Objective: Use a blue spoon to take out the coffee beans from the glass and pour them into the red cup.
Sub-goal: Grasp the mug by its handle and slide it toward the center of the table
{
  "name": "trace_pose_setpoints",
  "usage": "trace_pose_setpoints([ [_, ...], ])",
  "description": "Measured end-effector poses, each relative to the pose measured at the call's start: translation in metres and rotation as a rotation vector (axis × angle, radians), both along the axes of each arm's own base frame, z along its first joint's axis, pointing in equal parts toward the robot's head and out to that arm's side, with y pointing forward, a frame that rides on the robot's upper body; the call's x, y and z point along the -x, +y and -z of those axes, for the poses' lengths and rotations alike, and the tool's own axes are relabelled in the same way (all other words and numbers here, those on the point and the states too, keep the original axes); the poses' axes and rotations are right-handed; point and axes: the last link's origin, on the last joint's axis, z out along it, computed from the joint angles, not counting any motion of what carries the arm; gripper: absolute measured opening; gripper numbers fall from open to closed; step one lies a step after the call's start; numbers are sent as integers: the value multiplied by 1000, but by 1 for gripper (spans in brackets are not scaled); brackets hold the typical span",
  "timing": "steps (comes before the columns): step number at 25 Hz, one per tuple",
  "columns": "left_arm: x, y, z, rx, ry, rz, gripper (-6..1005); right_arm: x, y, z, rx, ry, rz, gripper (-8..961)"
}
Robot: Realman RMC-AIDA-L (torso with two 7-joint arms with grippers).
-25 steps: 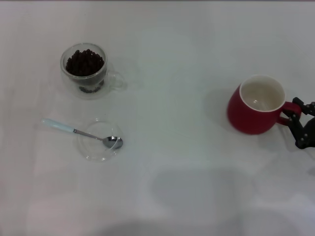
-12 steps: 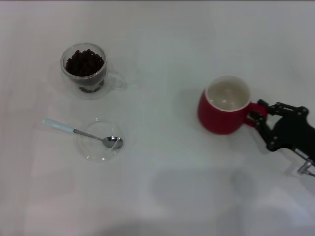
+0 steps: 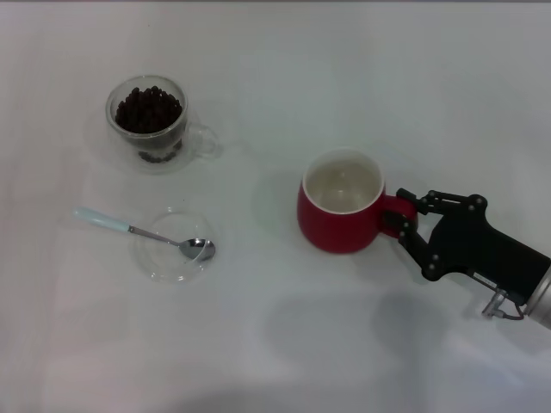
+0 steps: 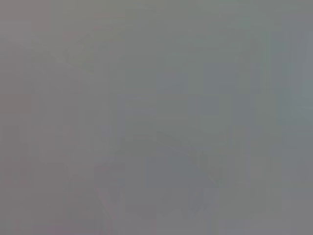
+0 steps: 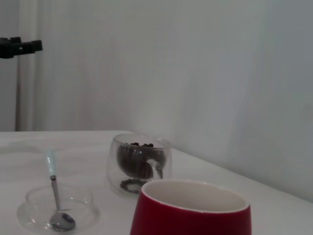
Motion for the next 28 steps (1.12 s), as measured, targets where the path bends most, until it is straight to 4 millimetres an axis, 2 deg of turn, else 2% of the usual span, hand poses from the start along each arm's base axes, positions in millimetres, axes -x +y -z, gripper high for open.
trace_pose_setpoints([
  [5,1,-1,0,0,0,-3,885,3,2,3,4,0,-9,222],
  [14,1,-4,0,2,3,-1,884,-3,1,4,9,-21,26,217],
  [19,1,-5,2,5,1,-2,884,-4,-1,3,11,-14,34,306],
  [25,3,-11,4,8,-26,-5,883,-6,-16,-11,-9,51,10,542],
  [27,3,-13,5,9,-74,6,884,-5,-23,-21,-20,92,-12,770],
  [28,3,-15,6,9,-112,18,884,-4,-27,-26,-25,119,-26,769],
])
